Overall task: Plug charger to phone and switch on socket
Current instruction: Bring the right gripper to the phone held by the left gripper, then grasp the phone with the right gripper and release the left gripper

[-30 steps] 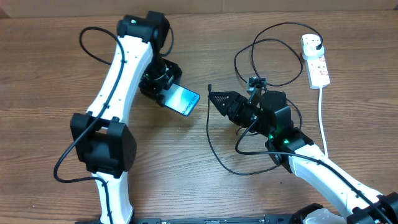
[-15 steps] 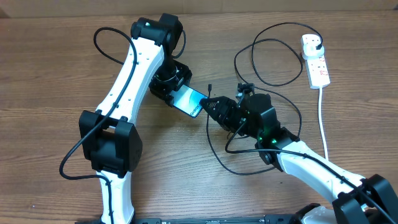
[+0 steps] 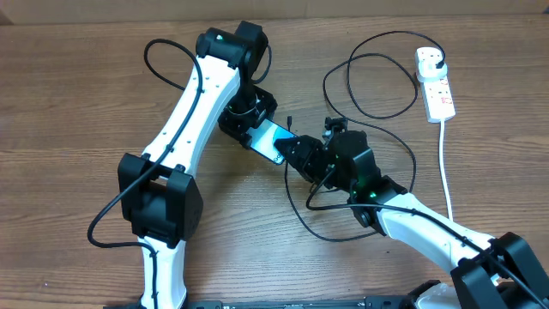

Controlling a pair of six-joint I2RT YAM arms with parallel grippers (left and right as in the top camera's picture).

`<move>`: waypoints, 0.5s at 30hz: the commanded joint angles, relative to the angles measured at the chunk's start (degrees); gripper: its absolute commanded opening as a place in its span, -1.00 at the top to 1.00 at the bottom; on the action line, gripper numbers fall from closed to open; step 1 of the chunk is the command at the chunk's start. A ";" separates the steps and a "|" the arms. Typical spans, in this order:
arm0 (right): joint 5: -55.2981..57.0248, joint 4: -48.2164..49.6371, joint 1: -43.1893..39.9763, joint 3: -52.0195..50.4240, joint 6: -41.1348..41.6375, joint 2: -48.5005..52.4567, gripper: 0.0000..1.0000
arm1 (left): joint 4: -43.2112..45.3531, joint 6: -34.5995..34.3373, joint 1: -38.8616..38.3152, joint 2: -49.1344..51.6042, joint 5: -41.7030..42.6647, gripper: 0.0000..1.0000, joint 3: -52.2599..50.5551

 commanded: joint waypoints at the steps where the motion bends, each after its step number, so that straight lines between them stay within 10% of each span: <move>1: 1.42 0.48 1.01 1.38 -0.42 0.07 0.12 | -0.13 -1.49 -1.33 0.07 -0.11 0.91 0.81; 15: 1.88 1.53 1.20 1.38 -1.29 0.07 0.38 | -0.42 -1.46 -4.61 0.07 -0.28 0.91 0.81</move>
